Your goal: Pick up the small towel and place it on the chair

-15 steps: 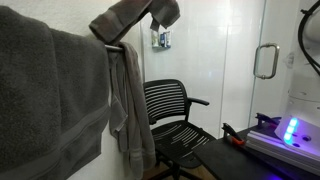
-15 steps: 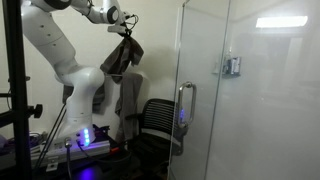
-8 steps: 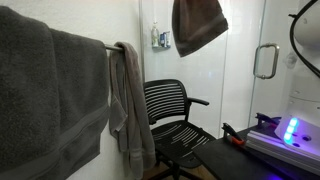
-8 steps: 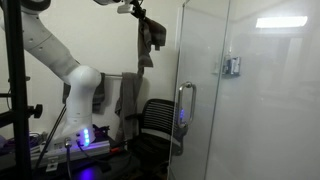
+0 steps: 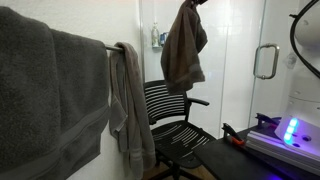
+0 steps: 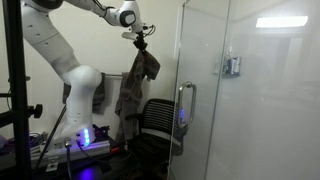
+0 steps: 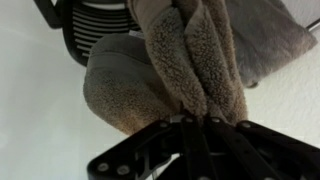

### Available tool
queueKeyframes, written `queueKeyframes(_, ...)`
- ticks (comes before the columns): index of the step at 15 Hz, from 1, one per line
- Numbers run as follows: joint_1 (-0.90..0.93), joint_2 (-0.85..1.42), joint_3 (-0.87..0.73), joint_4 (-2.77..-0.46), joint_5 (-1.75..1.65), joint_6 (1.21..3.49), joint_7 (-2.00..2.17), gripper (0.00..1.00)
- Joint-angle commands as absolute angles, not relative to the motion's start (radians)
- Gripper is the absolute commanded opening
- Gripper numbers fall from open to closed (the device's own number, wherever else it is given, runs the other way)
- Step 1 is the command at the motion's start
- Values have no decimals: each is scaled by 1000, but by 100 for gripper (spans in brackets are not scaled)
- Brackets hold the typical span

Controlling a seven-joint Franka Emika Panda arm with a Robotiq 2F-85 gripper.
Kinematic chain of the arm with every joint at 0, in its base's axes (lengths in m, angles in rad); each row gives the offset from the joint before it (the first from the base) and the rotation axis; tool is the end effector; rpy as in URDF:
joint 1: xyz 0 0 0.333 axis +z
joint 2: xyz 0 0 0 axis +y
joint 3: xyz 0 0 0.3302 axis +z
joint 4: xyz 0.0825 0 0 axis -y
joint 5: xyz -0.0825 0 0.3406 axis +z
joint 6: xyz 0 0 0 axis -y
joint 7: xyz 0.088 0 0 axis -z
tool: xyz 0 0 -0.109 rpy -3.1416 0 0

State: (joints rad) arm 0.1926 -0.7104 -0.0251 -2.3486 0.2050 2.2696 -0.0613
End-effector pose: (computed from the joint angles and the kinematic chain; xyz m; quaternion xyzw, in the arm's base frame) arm 0.3231 0.0567 0.6610 -0.9431 -0.0702 -0.3022 0.1198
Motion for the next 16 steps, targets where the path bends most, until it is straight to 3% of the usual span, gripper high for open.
queueKeyframes(1, 212, -593, -47, -2445, 275, 2269, -110, 2)
queueKeyframes(5, 173, -398, 20, -2514, 220, 2292, -57, 2)
queueKeyframes(11, 154, -113, 108, -2482, 92, 2602, 77, 2)
queueKeyframes(16, 128, -17, 88, -2414, 76, 2770, 171, 2)
